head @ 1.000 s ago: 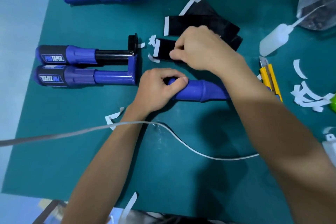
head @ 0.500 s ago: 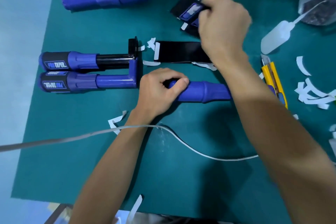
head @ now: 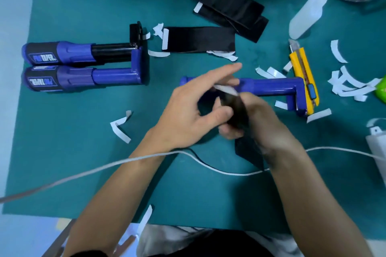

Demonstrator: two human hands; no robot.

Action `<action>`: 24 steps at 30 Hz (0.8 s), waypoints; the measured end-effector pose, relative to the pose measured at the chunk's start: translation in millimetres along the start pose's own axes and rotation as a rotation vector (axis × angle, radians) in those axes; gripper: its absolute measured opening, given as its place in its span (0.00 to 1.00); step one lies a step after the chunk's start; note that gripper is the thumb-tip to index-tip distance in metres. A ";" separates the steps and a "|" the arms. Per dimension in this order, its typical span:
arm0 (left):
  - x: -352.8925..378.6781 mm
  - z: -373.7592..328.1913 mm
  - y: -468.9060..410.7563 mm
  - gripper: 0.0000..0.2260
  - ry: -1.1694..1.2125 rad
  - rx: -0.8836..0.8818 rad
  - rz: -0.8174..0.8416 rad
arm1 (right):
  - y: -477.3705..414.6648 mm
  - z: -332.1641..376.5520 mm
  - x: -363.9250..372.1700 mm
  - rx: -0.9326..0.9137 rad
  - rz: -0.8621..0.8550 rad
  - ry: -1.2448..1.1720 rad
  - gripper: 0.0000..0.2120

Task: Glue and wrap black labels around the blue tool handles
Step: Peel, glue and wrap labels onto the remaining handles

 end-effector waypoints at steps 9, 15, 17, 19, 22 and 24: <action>-8.0 10.0 0.8 0.13 0.057 -0.163 -0.246 | -7.3 -5.2 -20.6 -0.255 -0.219 -0.011 0.16; -12.3 7.0 4.8 0.11 -0.214 -0.134 -0.426 | -13.5 -10.1 -21.1 -0.302 -0.371 0.161 0.10; -19.5 9.9 6.5 0.10 -0.367 -0.029 -0.443 | -13.4 -8.2 -28.2 -0.315 -0.430 0.152 0.08; -27.7 12.7 2.6 0.14 -0.563 0.058 -0.459 | -13.9 -9.0 -36.2 -0.322 -0.454 0.116 0.07; -38.6 25.5 -8.9 0.25 -0.810 0.107 -0.455 | -18.8 -6.5 -40.9 -0.361 -0.465 0.120 0.07; -37.9 34.6 -15.7 0.22 -0.749 0.066 -0.395 | -24.0 -3.8 -42.2 -0.400 -0.460 0.127 0.07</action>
Point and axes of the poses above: each hand's wrist, its own y-axis away from the middle knuckle, its own x-axis out of the palm, z = x × y, the point moved 2 cm from there along -y, towards the middle knuckle, and after that the axes turned 7 degrees about -x, right-handed, at the moved point
